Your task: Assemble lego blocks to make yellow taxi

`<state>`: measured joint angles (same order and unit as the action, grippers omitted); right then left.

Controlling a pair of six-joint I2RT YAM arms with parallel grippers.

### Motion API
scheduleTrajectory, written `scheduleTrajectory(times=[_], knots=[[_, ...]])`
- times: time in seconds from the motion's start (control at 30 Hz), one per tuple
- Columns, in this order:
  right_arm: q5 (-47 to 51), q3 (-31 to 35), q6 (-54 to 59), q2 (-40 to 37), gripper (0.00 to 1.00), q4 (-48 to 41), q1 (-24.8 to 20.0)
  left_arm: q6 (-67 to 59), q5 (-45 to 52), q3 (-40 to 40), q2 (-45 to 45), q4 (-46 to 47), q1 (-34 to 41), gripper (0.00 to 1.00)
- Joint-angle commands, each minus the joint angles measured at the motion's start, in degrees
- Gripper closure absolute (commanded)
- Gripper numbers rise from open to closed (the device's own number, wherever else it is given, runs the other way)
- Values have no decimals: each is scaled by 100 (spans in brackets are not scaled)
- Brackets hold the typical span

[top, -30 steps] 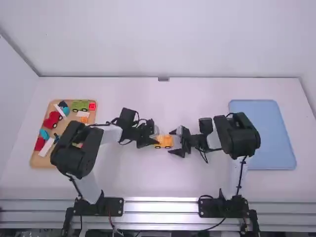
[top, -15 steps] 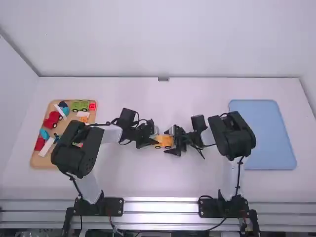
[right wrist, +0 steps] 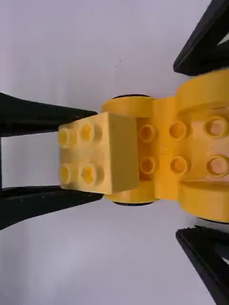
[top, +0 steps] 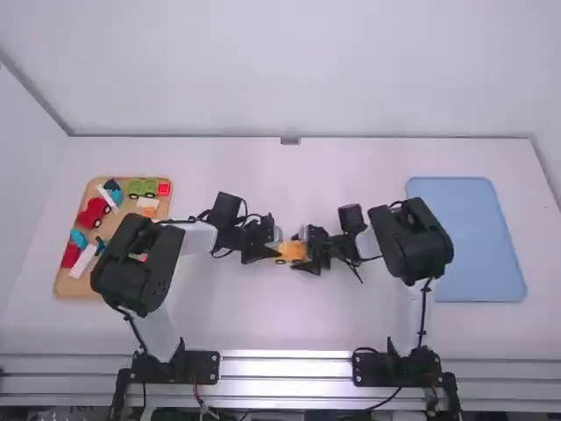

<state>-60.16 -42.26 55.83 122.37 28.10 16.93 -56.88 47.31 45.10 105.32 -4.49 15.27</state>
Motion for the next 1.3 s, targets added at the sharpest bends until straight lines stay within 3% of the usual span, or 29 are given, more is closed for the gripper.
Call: scheduleTrajectory(times=[0.0,0.07,0.2,1.0,1.27], knots=[[201,-79,15,55,23,-11,101,-59,116,37,61,-13,48,98],[219,-81,17,55,35,-11,153,-61,109,37,61,-37,48,97],[195,-85,13,55,45,-11,107,-59,101,37,61,-4,48,97],[151,-15,592,55,48,-498,68,-175,109,37,61,190,310,98],[149,-15,597,55,48,-507,70,-111,-494,310,-17,798,280,98]])
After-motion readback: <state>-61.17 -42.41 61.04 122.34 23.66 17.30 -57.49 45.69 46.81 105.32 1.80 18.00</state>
